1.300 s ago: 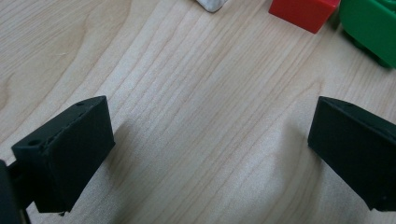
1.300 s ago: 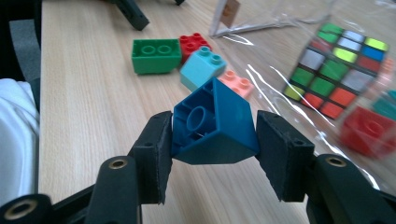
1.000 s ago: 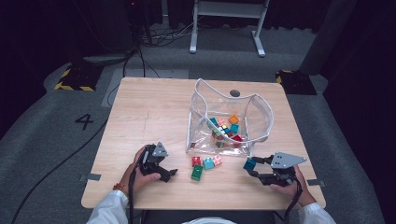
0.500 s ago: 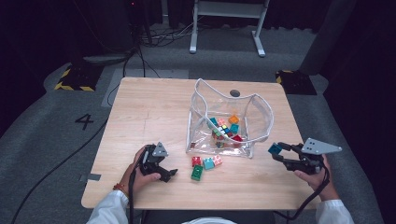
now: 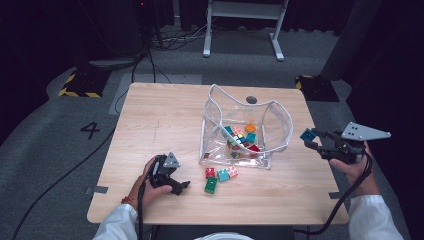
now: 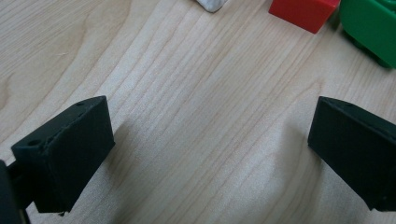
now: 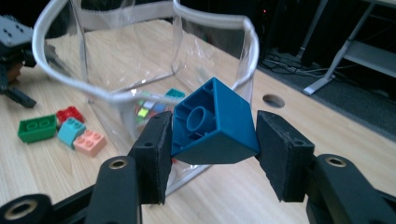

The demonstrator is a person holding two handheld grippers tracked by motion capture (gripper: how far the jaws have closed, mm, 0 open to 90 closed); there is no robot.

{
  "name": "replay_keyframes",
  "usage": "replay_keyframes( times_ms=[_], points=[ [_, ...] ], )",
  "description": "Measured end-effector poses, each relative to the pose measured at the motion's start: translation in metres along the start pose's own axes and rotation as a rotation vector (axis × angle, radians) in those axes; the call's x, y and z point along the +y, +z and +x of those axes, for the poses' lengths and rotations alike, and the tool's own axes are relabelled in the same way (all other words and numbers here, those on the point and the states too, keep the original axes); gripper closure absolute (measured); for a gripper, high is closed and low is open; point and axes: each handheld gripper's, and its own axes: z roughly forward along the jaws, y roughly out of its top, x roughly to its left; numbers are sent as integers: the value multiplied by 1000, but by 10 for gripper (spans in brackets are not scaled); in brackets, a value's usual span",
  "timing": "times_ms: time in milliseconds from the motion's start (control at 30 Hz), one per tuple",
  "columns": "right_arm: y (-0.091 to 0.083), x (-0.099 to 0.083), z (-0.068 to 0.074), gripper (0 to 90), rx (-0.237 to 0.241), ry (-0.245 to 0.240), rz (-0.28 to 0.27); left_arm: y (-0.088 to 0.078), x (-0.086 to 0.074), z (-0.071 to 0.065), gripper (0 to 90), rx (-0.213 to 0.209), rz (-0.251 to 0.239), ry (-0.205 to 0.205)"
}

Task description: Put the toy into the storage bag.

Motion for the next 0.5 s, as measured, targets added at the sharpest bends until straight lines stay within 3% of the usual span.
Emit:
replay_keyframes(
  times_ms=[233, 500],
  points=[
    [7, 33, -12, 477, -15, -40, 8, 0, 0, 0, 1, 0, -1, -6],
    [23, 55, -17, 477, 7, -56, 9, 0, 0, 0, 1, 0, -1, -5]
  ],
)
